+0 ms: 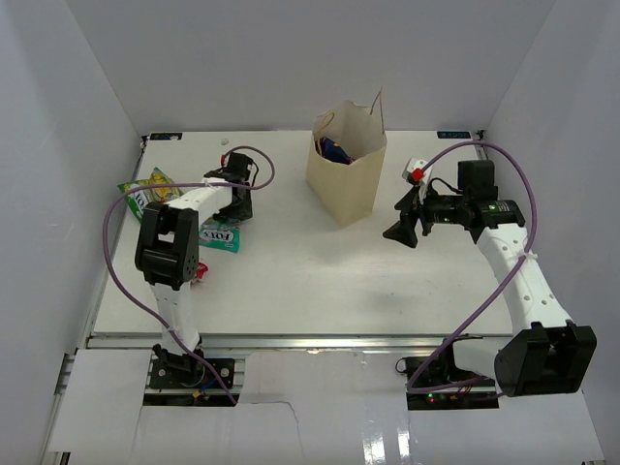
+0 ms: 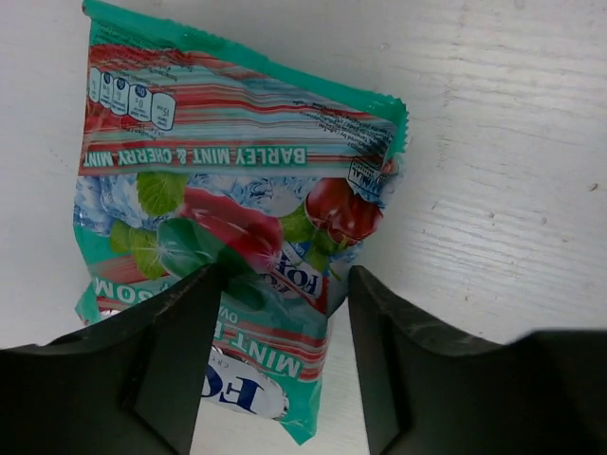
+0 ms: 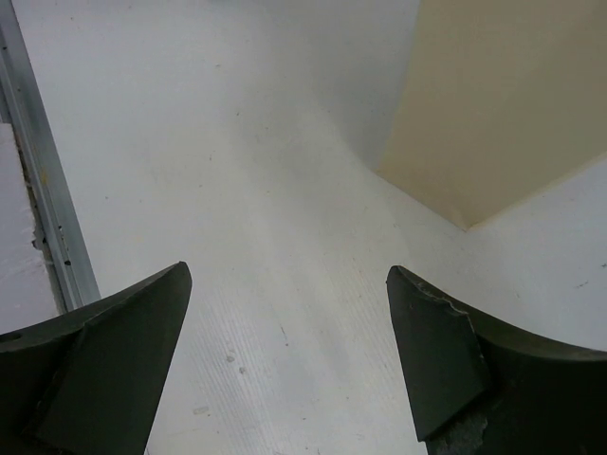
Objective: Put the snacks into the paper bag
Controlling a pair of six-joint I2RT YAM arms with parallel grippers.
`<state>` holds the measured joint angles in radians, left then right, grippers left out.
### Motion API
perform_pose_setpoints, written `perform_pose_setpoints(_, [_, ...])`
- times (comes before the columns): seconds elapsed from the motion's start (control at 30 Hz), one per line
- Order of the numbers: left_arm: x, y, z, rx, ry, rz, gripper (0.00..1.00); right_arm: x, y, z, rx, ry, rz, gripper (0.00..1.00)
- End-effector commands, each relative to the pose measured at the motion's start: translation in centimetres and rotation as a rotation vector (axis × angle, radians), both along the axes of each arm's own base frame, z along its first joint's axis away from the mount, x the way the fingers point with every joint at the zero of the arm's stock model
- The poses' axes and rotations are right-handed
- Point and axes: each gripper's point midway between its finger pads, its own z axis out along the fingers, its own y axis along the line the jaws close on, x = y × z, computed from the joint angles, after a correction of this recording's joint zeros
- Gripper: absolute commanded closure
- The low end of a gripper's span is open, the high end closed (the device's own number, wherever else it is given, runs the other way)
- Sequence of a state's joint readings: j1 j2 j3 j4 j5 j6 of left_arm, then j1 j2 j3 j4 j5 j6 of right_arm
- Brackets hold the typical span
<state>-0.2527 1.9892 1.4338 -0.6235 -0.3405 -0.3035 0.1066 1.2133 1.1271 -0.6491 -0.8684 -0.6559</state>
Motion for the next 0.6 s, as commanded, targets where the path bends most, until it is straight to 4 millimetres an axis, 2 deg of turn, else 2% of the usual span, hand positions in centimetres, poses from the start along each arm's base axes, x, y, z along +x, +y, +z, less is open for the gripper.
perform_pose_setpoints(0.0, [0.1, 1.0, 1.1, 0.059, -0.019, -0.001, 0.36, -0.3, 0.1, 0.9, 0.032, -0.039, 0.016, 0.11])
perform_pose_setpoints(0.03, [-0.2, 0.9, 0.9, 0.053, -0.012, -0.001, 0.42, -0.3, 0.2, 0.7, 0.035, -0.033, 0.017, 0.11])
perform_pose_setpoints(0.07, [-0.7, 0.9, 0.5, 0.048, 0.001, -0.004, 0.55, -0.6, 0.4, 0.6, 0.050, -0.017, 0.024, 0.11])
perform_pose_setpoints(0.1, [-0.8, 0.7, 0.4, 0.035, -0.002, -0.009, 0.60, -0.7, 0.6, 0.6, 0.062, -0.005, 0.030, 0.11])
perform_pose_setpoints(0.13, [-0.8, 0.4, 0.8, 0.017, -0.011, -0.017, 0.65, -0.7, 0.8, 0.6, 0.077, 0.004, 0.037, 0.11])
perform_pose_setpoints(0.17, [-1.1, -0.3, 0.8, -0.022, -0.007, -0.037, 0.78, -1.1, 1.2, 0.9, 0.110, 0.021, 0.061, 0.11])
perform_pose_setpoints(0.2, [-1.1, -0.8, 1.2, -0.054, -0.019, -0.050, 0.83, -1.6, 1.6, 0.9, 0.132, 0.050, 0.075, 0.11])
perform_pose_setpoints(0.23, [-0.9, -1.6, 2.8, -0.099, -0.057, -0.067, 0.88, -1.9, 1.9, 0.9, 0.149, 0.070, 0.094, 0.12])
perform_pose_setpoints(0.33, [-1.2, -4.8, 5.7, -0.268, -0.123, -0.154, 0.99, -3.5, 3.7, 0.6, 0.167, 0.124, 0.162, 0.13])
perform_pose_setpoints(0.37, [-1.7, -6.5, 8.7, -0.365, -0.178, -0.213, 1.00, -4.0, 4.2, 0.5, 0.169, 0.135, 0.183, 0.13])
perform_pose_setpoints(0.43, [-2.8, -8.1, 10.8, -0.473, -0.228, -0.257, 1.00, -5.1, 5.8, 0.4, 0.168, 0.154, 0.238, 0.14])
perform_pose_setpoints(0.47, [-3.7, -8.7, 13.8, -0.529, -0.297, -0.279, 1.00, -4.9, 6.3, 0.5, 0.164, 0.135, 0.244, 0.15])
perform_pose_setpoints(0.5, [-4.4, -9.8, 15.4, -0.606, -0.333, -0.320, 1.00, -5.6, 7.6, 0.6, 0.163, 0.129, 0.280, 0.16])
perform_pose_setpoints(0.53, [-5.9, -10.3, 14.9, -0.677, -0.314, -0.282, 1.00, -6.0, 8.3, 0.5, 0.165, 0.169, 0.260, 0.18])
perform_pose_setpoints(0.57, [-7.1, -10.6, 17.3, -0.737, -0.369, -0.285, 1.00, -4.9, 8.7, 0.0, 0.126, 0.144, 0.182, 0.18])
